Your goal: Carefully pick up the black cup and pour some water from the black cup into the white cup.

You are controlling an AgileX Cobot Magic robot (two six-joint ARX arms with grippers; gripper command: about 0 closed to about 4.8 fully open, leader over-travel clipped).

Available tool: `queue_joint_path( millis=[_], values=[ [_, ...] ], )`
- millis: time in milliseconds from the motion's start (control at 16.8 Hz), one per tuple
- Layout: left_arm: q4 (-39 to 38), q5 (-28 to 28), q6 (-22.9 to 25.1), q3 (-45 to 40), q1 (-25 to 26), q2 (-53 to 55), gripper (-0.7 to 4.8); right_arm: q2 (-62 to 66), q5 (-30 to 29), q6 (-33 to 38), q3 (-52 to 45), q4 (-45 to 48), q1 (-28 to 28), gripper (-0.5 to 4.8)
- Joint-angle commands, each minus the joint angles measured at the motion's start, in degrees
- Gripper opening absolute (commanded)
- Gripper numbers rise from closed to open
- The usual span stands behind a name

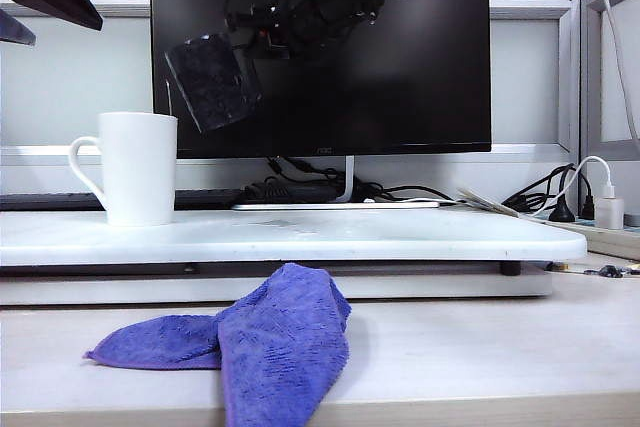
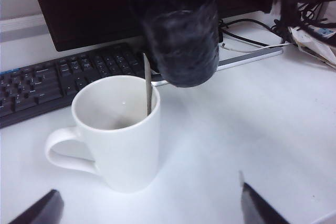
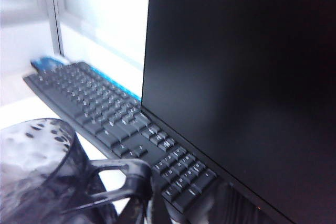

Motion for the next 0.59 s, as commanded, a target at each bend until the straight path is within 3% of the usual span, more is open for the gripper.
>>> queue_joint_path(
  millis=[59, 594],
  values=[
    [0.33, 0.04, 1.68, 0.07, -0.04, -0.15, 4.79, -0.39, 1.42, -2.64, 1.01, 1.25, 0.66, -0.07],
    [-2.03, 0.02, 1.73, 0.07, -0.02, -0.17, 4.79, -0.39, 6.23, -10.69, 2.45, -3.26, 2.64, -0.07]
  ],
)
